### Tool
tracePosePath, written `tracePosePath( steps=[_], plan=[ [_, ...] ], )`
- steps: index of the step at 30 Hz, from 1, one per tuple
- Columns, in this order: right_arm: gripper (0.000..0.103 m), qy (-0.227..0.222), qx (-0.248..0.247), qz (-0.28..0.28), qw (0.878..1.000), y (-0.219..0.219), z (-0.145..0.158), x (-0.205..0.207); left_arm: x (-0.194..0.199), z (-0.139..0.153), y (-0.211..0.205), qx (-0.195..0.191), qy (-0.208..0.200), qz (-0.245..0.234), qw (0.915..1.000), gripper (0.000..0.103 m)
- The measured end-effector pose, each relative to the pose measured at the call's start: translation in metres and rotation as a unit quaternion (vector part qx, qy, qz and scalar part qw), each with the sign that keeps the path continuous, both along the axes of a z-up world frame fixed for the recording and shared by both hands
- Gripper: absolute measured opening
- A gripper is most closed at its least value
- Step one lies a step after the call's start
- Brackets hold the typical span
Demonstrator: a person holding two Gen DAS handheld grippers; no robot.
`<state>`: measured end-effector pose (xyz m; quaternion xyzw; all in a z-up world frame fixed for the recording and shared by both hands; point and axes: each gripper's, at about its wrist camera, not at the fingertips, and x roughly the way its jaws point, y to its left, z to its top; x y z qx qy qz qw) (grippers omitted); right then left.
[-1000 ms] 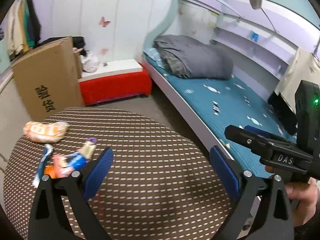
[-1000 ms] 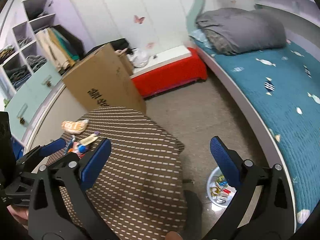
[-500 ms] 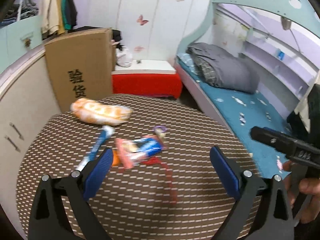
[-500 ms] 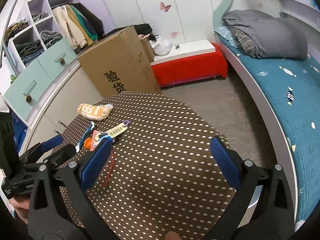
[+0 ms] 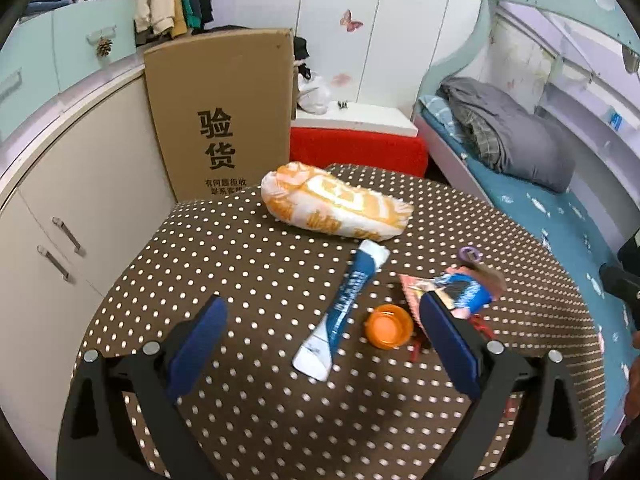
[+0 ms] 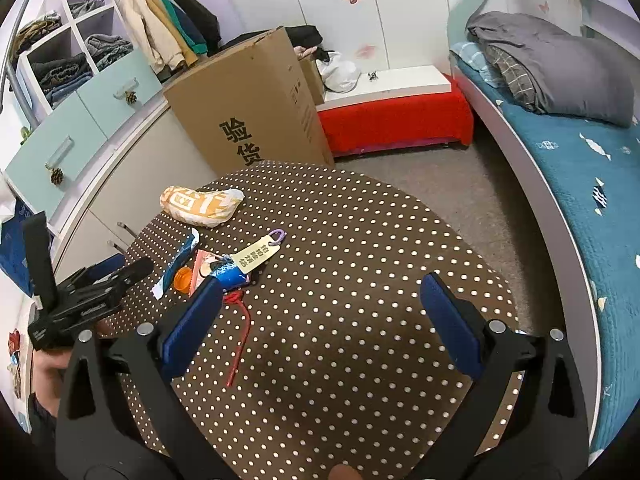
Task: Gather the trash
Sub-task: 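Grasp the blue toothpaste tube with the left gripper while the right grasps the purple-ring tag, then carry the toothpaste tube and the tag toward the wastebasket with both grippers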
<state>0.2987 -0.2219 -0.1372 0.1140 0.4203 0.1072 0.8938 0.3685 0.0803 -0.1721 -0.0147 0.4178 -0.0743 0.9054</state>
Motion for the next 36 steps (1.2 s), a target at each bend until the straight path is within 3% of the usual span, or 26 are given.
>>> tracePosePath(
  steps=[2,10,14,16,19,21,23,27,29,36],
  plan=[
    [0.097,0.004,-0.002,0.003,1.0,0.004,-0.003,0.005,0.007,-0.006,-0.001,0.01,0.006,-0.008,0.9999,0.094],
    [0.097,0.016,-0.009,0.015,1.0,0.03,-0.016,0.026,0.027,-0.026,0.002,0.0,0.043,-0.027,0.9987,0.057],
    [0.096,0.022,-0.007,0.022,0.999,0.046,-0.024,0.042,0.027,-0.028,-0.001,0.007,0.039,-0.038,0.9985,0.044],
    [0.094,0.025,-0.004,0.031,0.999,0.056,-0.029,0.051,0.026,-0.028,-0.002,0.004,0.039,-0.039,0.9985,0.03],
    [0.08,0.029,-0.014,0.041,0.999,0.071,-0.036,0.064,0.022,-0.029,-0.002,-0.007,0.039,-0.032,0.9987,0.014],
    [0.068,0.04,-0.028,0.048,0.998,0.081,-0.044,0.075,0.018,-0.03,0.001,-0.018,0.039,-0.025,0.9987,0.013],
    [0.046,0.046,-0.042,0.051,0.997,0.088,-0.051,0.079,0.014,-0.03,0.001,-0.024,0.038,-0.02,0.9988,0.012],
    [0.027,0.024,-0.095,0.061,0.993,0.099,-0.059,0.075,0.006,-0.03,0.005,-0.035,0.034,-0.012,0.9988,0.012],
    [0.012,0.024,-0.094,0.061,0.993,0.095,-0.059,0.072,0.004,-0.031,0.007,-0.039,0.034,-0.008,0.9986,0.012],
    [0.005,0.027,-0.058,0.054,0.997,0.064,-0.06,0.052,-0.008,-0.032,0.009,-0.047,0.035,0.004,0.9983,0.011]
  ],
)
